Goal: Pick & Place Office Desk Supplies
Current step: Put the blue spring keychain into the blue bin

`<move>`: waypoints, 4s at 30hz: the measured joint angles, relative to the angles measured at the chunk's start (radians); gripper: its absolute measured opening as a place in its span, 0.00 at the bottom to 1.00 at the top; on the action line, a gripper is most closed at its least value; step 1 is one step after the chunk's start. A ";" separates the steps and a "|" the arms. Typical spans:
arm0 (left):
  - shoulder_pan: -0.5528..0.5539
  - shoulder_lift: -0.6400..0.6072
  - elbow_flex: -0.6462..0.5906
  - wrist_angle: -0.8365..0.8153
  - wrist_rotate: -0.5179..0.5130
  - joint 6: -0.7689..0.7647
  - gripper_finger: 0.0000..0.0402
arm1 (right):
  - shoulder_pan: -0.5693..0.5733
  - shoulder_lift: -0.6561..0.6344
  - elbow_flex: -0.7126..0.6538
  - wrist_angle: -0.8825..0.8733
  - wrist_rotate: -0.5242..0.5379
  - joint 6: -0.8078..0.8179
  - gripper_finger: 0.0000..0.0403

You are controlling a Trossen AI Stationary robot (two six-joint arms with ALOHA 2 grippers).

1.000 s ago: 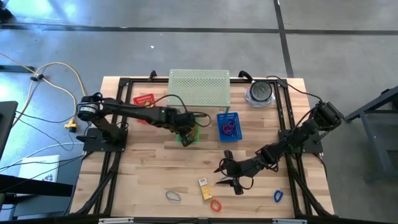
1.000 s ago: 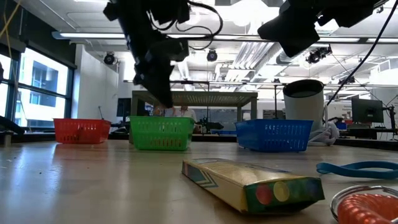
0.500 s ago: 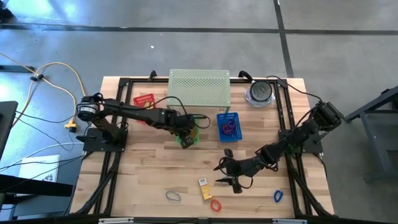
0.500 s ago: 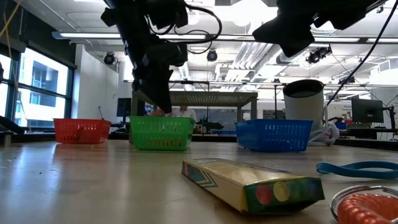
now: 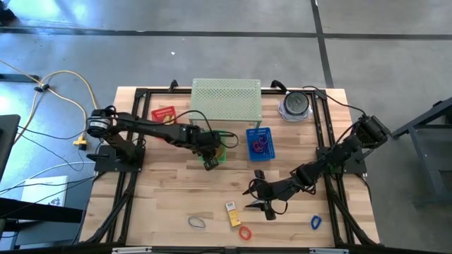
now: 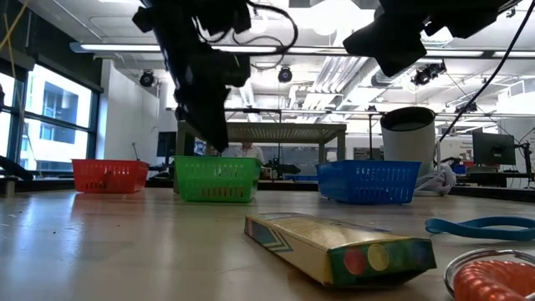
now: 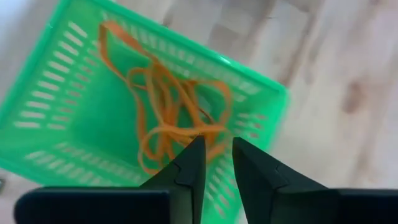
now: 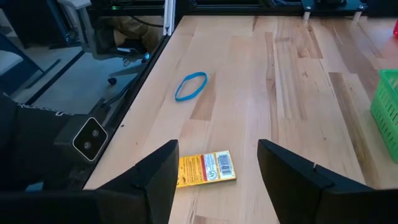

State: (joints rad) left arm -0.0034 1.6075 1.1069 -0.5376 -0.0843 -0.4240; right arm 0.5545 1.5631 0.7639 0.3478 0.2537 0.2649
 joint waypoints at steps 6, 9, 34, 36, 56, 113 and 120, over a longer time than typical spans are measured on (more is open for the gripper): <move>-0.070 -0.083 0.006 -0.109 0.135 -0.011 0.19 | 0.000 0.000 0.000 0.000 0.001 0.000 0.52; -0.157 -0.119 0.006 -0.138 0.182 -0.019 0.19 | 0.000 0.000 0.000 0.000 0.001 0.000 0.52; -0.577 0.057 0.018 0.383 -0.091 -0.058 0.19 | 0.000 0.000 0.000 0.001 0.001 0.000 0.52; -0.574 0.091 0.018 0.462 -0.094 -0.030 0.19 | 0.000 0.000 0.000 0.001 0.001 0.000 0.52; -0.634 0.126 0.018 0.567 -0.099 0.194 0.21 | 0.000 0.000 0.000 0.001 0.001 0.000 0.52; -0.435 0.329 0.017 0.663 -0.012 0.738 0.56 | 0.000 0.000 0.000 0.007 0.001 0.000 0.52; -0.445 0.329 0.018 0.644 -0.045 0.739 0.56 | 0.000 0.000 0.000 0.012 0.001 0.000 0.52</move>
State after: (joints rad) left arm -0.4488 1.9362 1.1248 0.1062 -0.1297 0.3149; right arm 0.5541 1.5635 0.7638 0.3595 0.2547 0.2651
